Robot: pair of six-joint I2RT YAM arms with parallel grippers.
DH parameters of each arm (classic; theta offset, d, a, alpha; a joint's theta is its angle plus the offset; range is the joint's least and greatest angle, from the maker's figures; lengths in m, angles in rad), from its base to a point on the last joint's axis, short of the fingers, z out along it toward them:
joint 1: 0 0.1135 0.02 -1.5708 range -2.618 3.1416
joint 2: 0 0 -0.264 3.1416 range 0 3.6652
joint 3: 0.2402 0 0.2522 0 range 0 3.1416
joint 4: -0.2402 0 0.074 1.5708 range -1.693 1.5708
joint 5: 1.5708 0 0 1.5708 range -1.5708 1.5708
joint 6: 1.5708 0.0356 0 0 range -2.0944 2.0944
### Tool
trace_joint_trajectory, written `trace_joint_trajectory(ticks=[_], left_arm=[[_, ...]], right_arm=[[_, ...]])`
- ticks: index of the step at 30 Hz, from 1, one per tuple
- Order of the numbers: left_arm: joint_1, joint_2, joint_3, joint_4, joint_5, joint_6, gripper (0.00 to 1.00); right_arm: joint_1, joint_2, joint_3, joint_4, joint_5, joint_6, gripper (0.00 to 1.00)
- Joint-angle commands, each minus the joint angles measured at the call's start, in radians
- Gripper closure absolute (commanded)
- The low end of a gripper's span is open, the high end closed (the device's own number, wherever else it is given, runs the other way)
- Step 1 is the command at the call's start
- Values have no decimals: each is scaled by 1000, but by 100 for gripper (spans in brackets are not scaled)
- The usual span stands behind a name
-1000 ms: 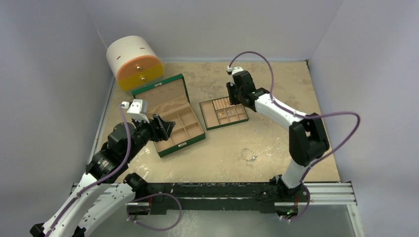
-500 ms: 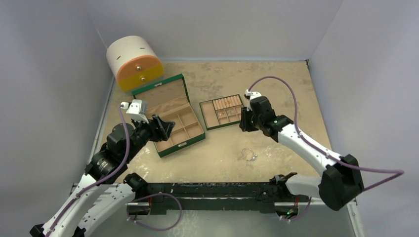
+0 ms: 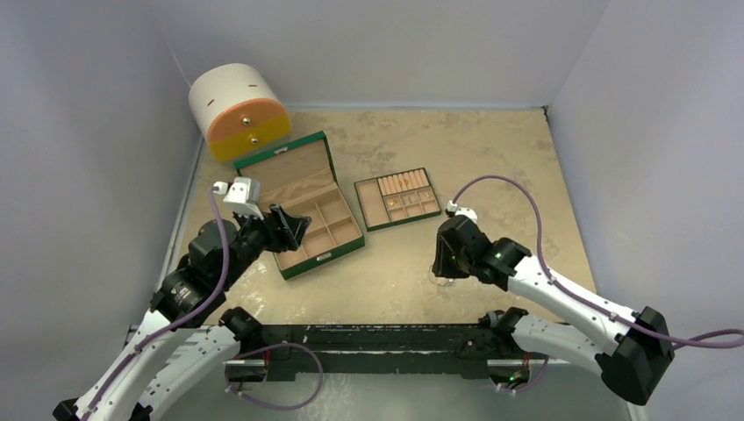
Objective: Organize the mixed jewelry
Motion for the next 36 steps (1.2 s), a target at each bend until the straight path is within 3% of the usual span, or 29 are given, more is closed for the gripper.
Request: trace_joint_trajectory(ticks=[1, 10, 20, 36], left_arm=[[5, -8, 1, 48, 11, -6, 35], [5, -6, 1, 45, 12, -6, 35], [6, -7, 2, 42, 17, -3, 35], [6, 2, 2, 43, 20, -1, 35]], right_arm=[[39, 14, -11, -116, 126, 160, 64], [42, 80, -65, -111, 215, 265, 63], [42, 201, -93, -5, 152, 305, 56], [40, 248, -109, 49, 182, 328, 64]])
